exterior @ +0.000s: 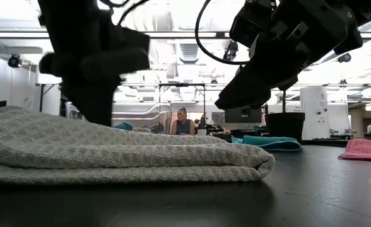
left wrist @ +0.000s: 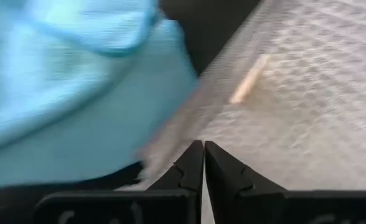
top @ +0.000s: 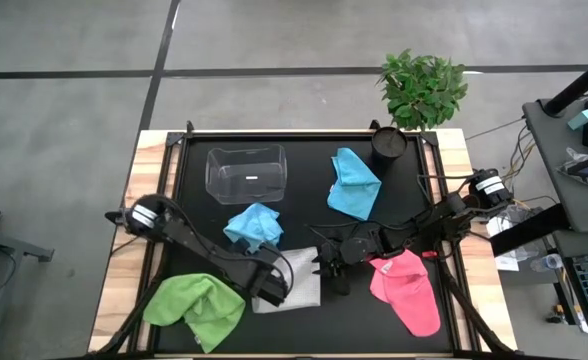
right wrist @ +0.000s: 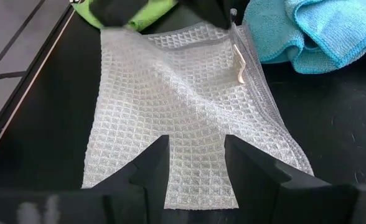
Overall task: Fold microfiber towels
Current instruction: Fold the gray microfiber cloth
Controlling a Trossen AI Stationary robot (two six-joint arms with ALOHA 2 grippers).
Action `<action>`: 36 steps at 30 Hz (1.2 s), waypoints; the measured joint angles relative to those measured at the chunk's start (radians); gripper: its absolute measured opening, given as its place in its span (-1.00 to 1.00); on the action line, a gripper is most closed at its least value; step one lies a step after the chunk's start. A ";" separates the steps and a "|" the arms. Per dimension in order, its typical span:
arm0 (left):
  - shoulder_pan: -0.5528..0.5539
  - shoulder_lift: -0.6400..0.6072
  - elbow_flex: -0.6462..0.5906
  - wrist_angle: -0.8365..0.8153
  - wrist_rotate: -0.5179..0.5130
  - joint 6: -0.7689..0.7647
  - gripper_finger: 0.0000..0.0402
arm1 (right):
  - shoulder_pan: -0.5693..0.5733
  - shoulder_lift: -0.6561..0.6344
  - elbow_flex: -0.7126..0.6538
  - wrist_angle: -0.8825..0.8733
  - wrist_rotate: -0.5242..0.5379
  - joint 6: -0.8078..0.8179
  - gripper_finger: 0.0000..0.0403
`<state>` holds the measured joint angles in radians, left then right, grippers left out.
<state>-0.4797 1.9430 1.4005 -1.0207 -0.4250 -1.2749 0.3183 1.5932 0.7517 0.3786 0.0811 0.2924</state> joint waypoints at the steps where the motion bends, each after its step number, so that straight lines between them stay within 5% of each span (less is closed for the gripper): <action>1: -0.001 -0.011 0.004 -0.024 0.000 -0.002 -1.00 | 0.000 0.000 0.000 -0.001 0.000 0.000 -0.28; 9: -0.009 -0.079 -0.004 -0.084 0.029 -0.043 -1.00 | 0.000 0.000 0.000 -0.004 0.000 0.000 -0.28; 15: -0.009 -0.078 -0.048 0.077 0.027 -0.077 -0.98 | 0.000 0.000 0.000 -0.006 0.000 0.002 -0.28; 27: -0.004 -0.078 -0.171 0.265 0.036 -0.112 -0.43 | 0.000 0.000 -0.001 -0.004 0.000 -0.002 -0.28; 36: 0.002 -0.077 -0.197 0.341 0.051 -0.086 -0.37 | 0.000 0.000 -0.002 -0.003 0.000 -0.004 -0.28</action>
<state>-0.4775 1.8664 1.2037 -0.6796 -0.3737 -1.3604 0.3183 1.5936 0.7502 0.3752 0.0809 0.2886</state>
